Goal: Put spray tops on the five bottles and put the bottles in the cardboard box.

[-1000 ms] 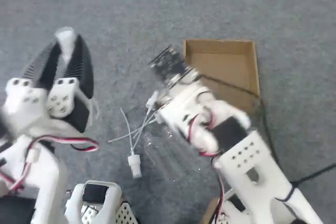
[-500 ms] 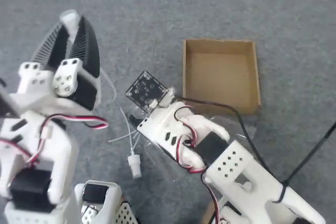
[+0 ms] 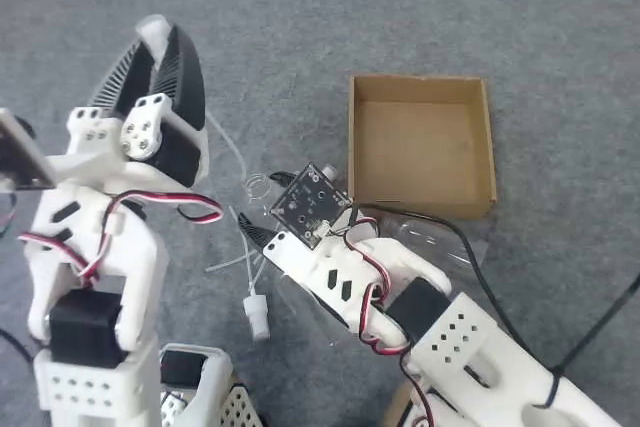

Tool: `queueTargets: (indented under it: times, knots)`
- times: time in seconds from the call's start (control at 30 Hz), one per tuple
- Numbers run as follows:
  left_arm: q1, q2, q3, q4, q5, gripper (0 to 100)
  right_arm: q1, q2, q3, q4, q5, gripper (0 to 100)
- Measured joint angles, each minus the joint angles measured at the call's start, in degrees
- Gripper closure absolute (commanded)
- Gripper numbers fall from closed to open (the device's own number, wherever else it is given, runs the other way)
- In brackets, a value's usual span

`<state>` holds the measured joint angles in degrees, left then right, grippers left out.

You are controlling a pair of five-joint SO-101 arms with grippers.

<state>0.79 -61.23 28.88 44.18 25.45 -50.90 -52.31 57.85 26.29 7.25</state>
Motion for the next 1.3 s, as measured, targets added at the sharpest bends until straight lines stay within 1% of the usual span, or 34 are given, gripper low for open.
queueTargets:
  times: [0.2,0.47,0.63,0.83,0.97,1.03,1.17,1.27,1.3]
  knots:
    - [3.6,0.0,0.0,0.0,0.0,99,0.0,0.0,0.09,0.0,0.0,99.2]
    - [4.22,0.0,0.0,0.0,0.0,99,0.09,-0.53,2.29,0.0,-0.09,99.2]
    - [4.31,-0.09,2.64,0.88,0.0,99,0.09,-0.53,2.37,0.0,-0.09,99.2]
    - [1.67,-0.18,7.3,1.05,0.0,99,0.09,-0.53,2.37,0.0,-0.09,99.2]
    - [0.97,-0.18,7.82,1.23,0.0,99,0.09,-0.53,2.37,0.0,-0.09,99.2]
    - [1.14,-0.18,7.82,3.08,-0.18,99,0.09,-0.53,3.08,-0.44,-0.09,99.2]
    - [4.75,-0.18,8.53,6.24,-5.71,99,0.09,-0.53,4.31,-4.4,-0.09,99.2]
    - [8.62,-0.18,8.62,8.88,-10.11,99,0.0,-0.53,7.74,-10.73,-0.09,99.2]
    - [8.97,-0.18,8.62,9.41,-11.16,99,0.0,-0.53,9.14,-13.1,-0.09,99.2]
